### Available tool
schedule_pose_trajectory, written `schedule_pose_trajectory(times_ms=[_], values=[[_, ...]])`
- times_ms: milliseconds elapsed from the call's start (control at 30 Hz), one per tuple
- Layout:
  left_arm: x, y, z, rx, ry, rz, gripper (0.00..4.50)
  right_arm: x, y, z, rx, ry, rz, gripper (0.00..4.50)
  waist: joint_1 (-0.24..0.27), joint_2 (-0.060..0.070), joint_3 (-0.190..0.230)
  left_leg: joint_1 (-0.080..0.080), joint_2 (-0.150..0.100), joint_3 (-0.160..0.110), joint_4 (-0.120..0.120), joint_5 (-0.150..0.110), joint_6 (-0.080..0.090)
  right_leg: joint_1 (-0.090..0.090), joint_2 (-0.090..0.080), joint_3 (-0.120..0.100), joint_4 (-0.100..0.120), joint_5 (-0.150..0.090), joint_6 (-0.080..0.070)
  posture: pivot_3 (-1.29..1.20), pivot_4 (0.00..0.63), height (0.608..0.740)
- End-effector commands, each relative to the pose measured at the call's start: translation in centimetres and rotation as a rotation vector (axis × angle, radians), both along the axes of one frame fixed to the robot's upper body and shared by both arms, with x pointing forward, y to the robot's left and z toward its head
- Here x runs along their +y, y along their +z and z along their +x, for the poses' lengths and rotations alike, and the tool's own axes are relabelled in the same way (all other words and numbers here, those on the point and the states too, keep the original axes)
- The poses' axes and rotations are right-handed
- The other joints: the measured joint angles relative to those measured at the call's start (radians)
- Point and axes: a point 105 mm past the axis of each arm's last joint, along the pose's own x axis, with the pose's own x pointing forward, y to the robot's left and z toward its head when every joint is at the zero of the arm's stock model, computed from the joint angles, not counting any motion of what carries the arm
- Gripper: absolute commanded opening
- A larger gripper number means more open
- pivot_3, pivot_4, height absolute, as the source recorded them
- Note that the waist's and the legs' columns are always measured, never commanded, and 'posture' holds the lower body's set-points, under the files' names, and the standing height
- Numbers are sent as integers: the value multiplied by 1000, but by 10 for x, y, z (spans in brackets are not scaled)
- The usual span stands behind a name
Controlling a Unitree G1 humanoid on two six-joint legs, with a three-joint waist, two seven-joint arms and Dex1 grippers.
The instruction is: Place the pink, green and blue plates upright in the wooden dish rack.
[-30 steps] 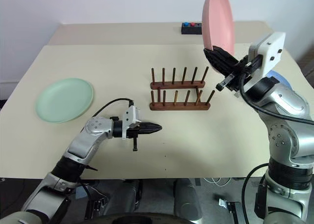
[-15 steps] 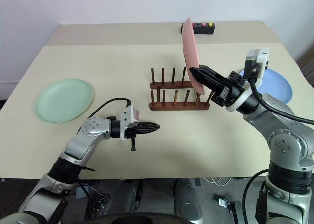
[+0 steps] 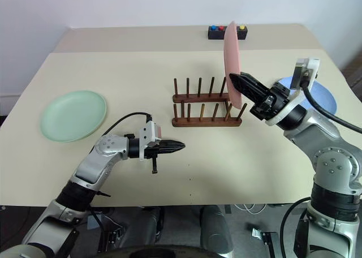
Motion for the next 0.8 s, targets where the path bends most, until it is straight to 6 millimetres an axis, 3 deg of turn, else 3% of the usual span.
schedule_pose_trajectory(times_ms=[33,433,633,800], values=[[-2,9,1,-37,-7,-13,0,-3,13,-5,-36,17,28,40,0,0,0,0,0,0,0,0,0,0,0,0,0,0,0,0,150,740],[-2,9,1,-37,-12,-11,0,1,17,-16,-32,137,5,40,-1,0,0,0,0,0,0,0,0,0,0,0,0,0,0,0,150,740],[-2,9,0,-38,-7,-11,0,-14,16,4,11,55,59,40,-1,0,0,0,0,0,0,0,0,0,0,0,0,0,0,0,150,740],[-2,9,0,-41,-4,-9,0,-14,10,6,28,58,68,40,-2,0,0,0,0,0,0,0,0,-1,0,0,0,0,0,0,150,740]])
